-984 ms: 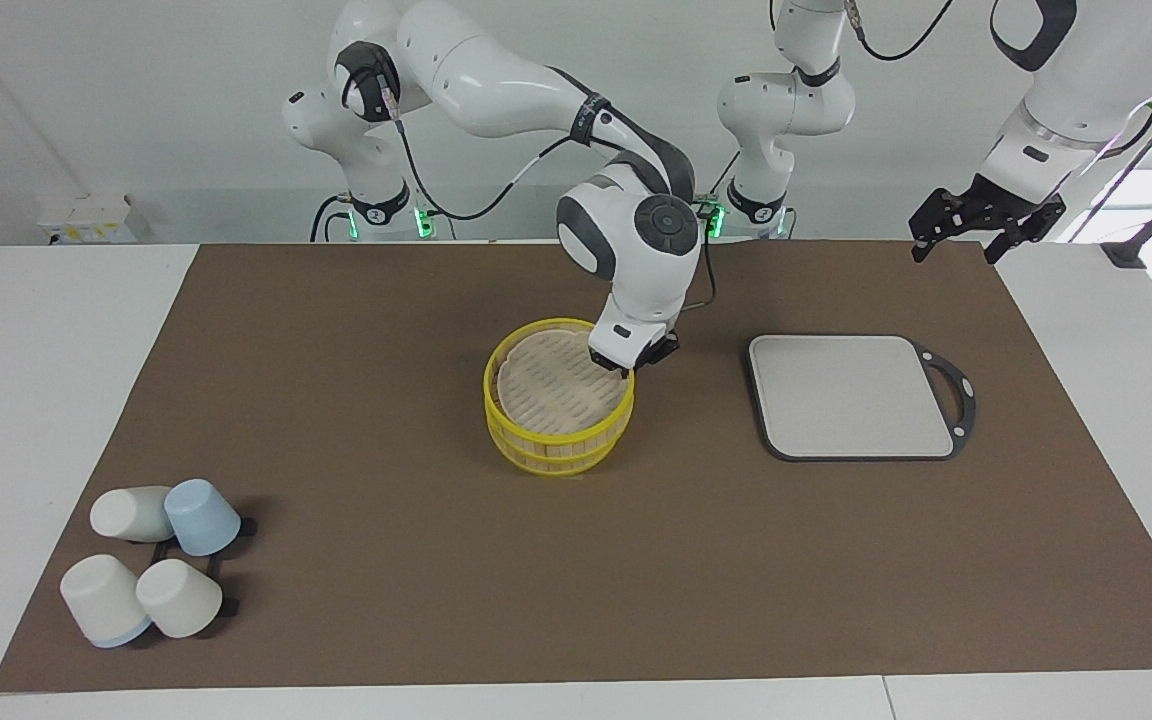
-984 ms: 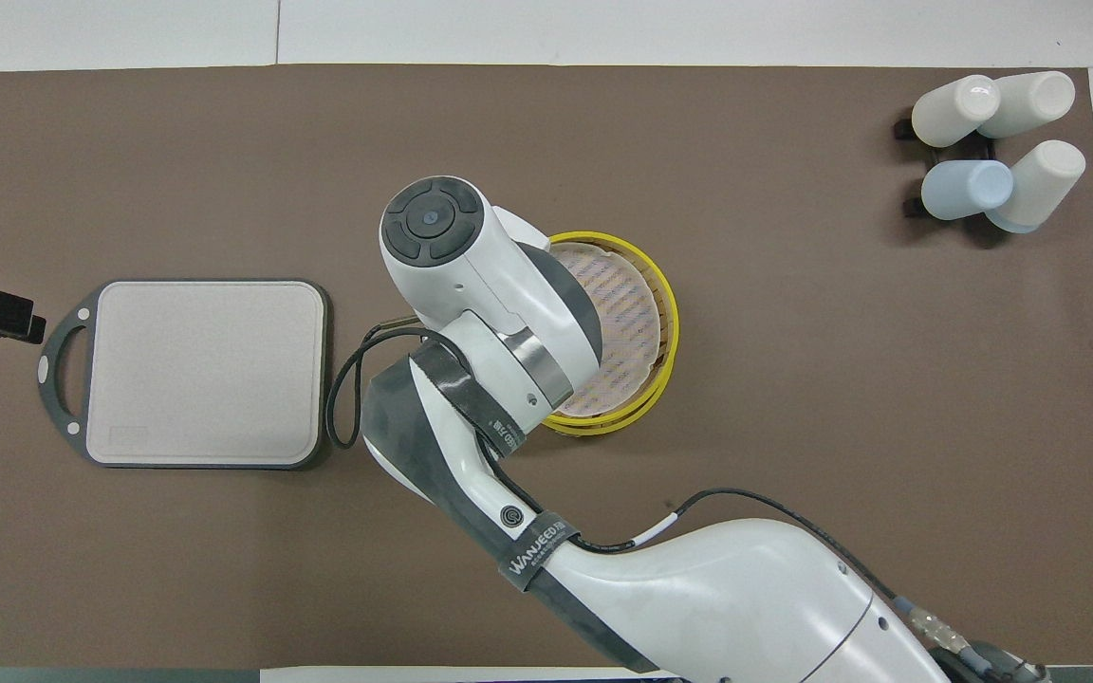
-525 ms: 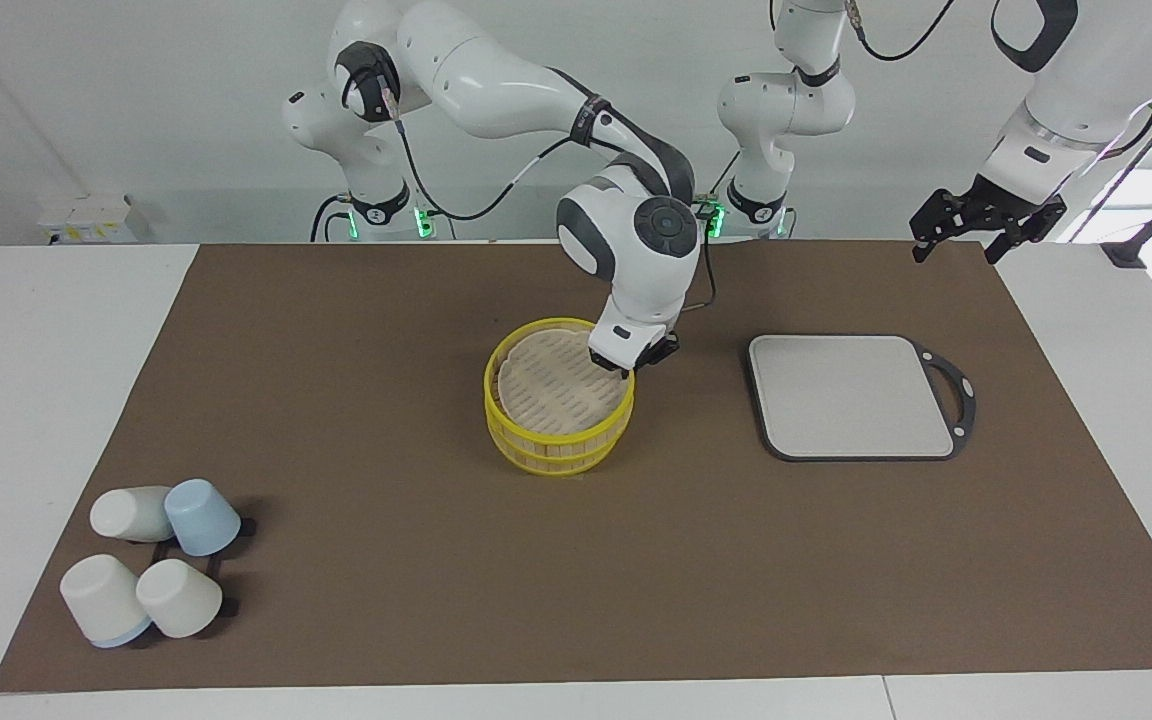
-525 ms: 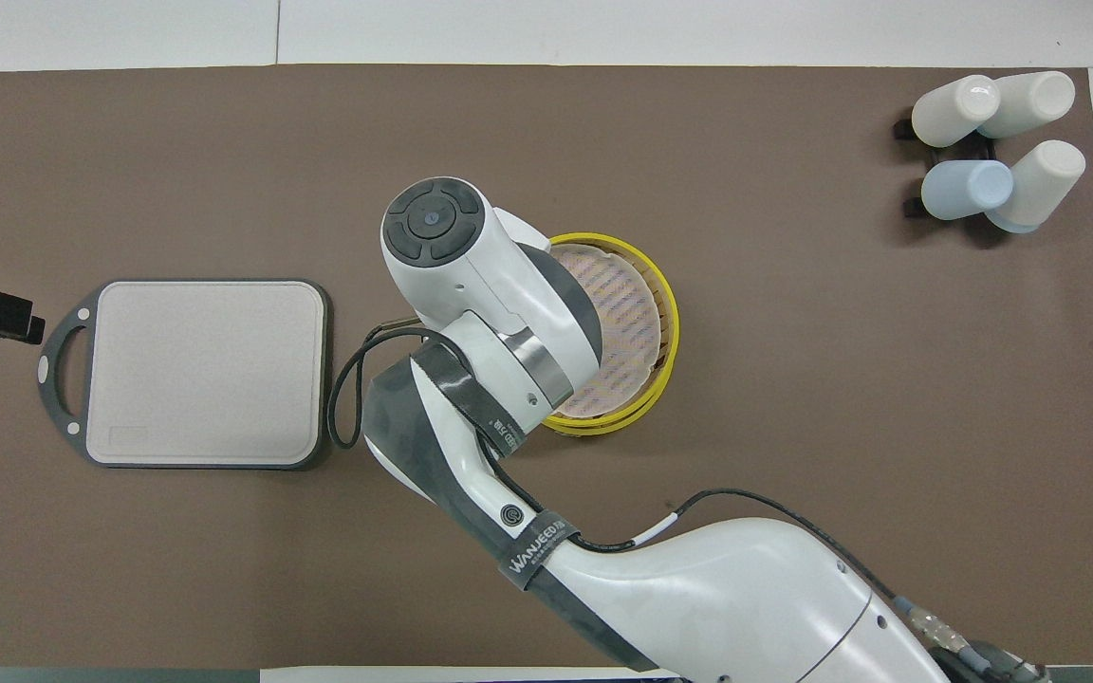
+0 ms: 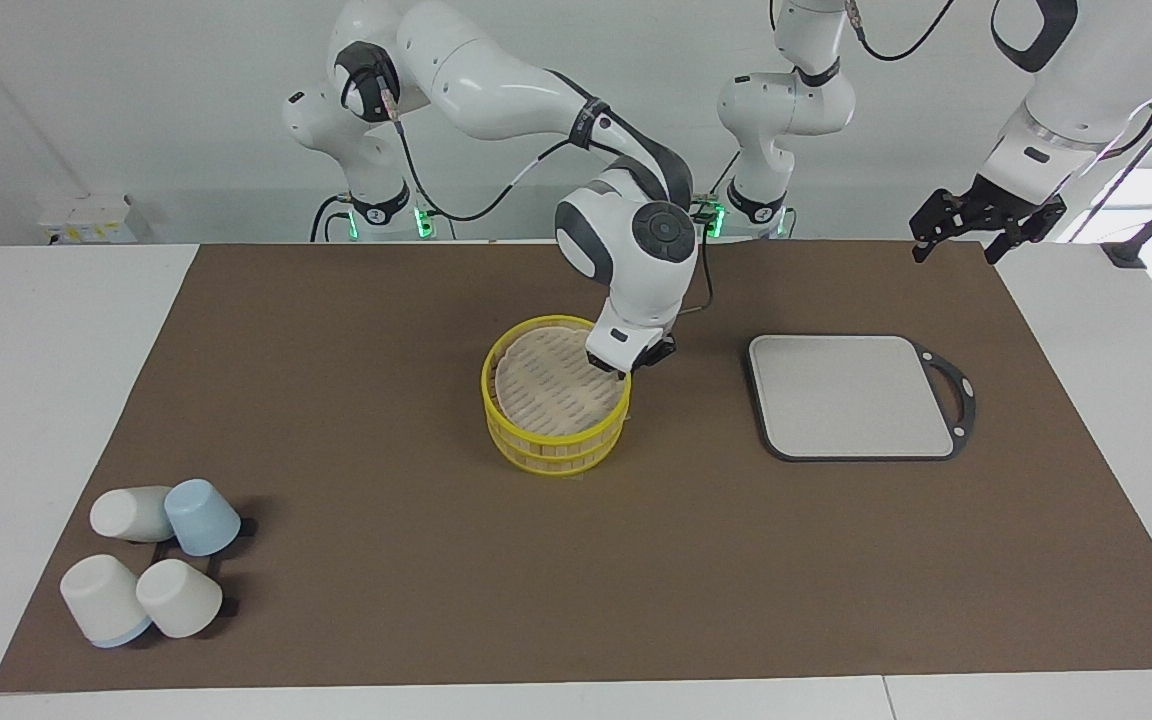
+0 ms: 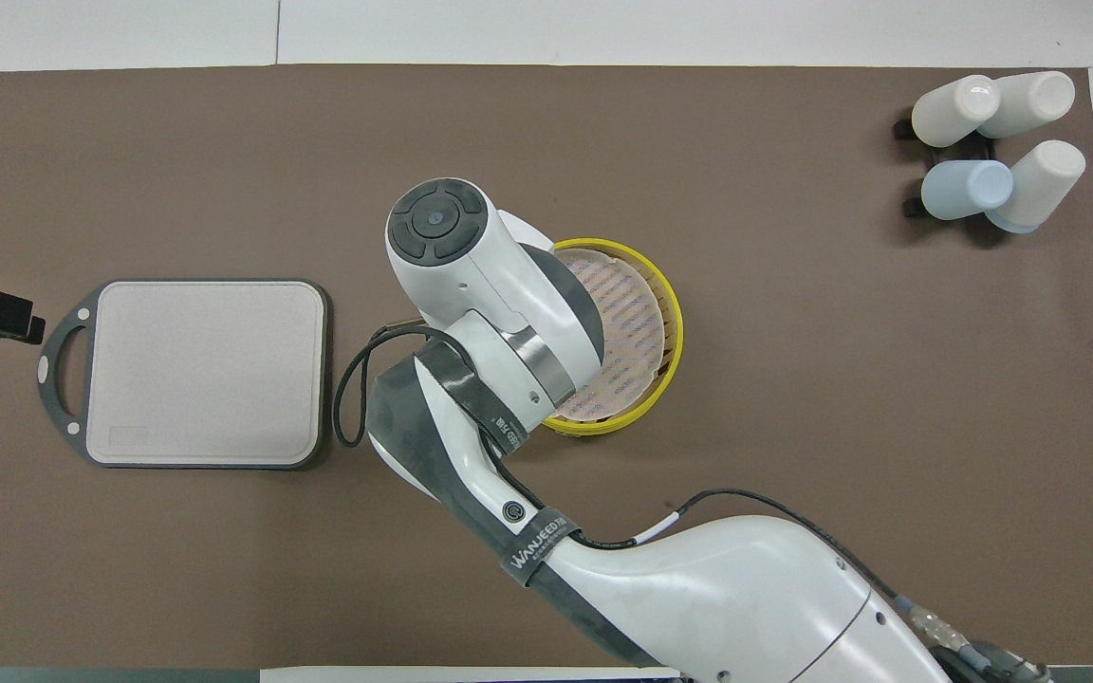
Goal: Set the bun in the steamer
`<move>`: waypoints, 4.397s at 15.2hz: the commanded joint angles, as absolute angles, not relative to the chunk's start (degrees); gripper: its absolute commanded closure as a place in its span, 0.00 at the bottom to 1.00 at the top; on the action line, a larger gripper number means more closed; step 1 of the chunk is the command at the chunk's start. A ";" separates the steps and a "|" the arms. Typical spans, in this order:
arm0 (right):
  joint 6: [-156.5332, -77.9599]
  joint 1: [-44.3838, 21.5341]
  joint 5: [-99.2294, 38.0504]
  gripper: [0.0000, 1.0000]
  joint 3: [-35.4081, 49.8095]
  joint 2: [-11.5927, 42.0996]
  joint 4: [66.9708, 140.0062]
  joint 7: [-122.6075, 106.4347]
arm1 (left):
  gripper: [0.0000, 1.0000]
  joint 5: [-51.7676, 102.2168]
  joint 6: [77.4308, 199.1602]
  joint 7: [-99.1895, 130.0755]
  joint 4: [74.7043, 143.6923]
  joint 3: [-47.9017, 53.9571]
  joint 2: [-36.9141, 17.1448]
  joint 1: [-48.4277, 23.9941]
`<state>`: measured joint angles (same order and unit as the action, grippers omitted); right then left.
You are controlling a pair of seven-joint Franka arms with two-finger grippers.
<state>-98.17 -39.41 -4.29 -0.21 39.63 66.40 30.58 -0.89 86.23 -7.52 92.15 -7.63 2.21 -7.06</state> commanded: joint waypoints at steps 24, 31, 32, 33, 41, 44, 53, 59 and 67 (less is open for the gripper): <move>-98.61 -38.58 -4.39 0.00 0.00 37.62 69.17 32.17 | 0.00 -0.26 87.45 -8.35 92.37 -7.73 2.20 -7.21; -97.56 -36.92 -3.26 0.00 -0.09 33.67 68.64 30.85 | 0.00 -0.26 87.45 -8.35 92.37 -7.73 2.20 -7.21; -96.78 -36.04 -2.82 0.00 -0.09 32.01 68.82 29.98 | 0.00 -0.26 87.45 -8.35 92.37 -7.73 2.20 -7.21; -95.55 -35.17 -2.38 0.00 -0.09 30.77 68.73 29.27 | 0.00 -0.26 87.45 -8.35 92.37 -7.73 2.20 -7.21; -80.78 -18.13 -1.41 0.00 -0.09 18.20 69.43 24.63 | 0.00 -0.26 87.45 -8.35 92.37 -7.73 2.20 -7.29; -79.98 -10.65 -1.14 0.00 -0.09 16.35 69.96 18.21 | 0.00 -0.26 87.45 -8.26 92.37 -7.73 2.20 -7.29; -78.13 -3.51 -0.79 0.00 -0.35 10.29 73.92 17.05 | 0.00 -0.26 87.45 -8.26 92.37 -7.73 2.20 -7.38; -71.28 2.37 -2.64 0.00 -0.88 2.21 80.14 16.97 | 0.00 -0.26 87.54 -8.17 92.29 -7.65 2.20 -7.38; -83.45 0.62 4.22 0.00 0.44 -7.62 94.27 8.53 | 0.00 -0.26 87.54 -8.17 92.29 -7.65 2.20 -7.38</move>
<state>-76.15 1.54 2.73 -0.11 0.06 83.45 10.79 -0.88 86.78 -7.56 92.14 -7.42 2.21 -7.14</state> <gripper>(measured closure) 0.000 0.000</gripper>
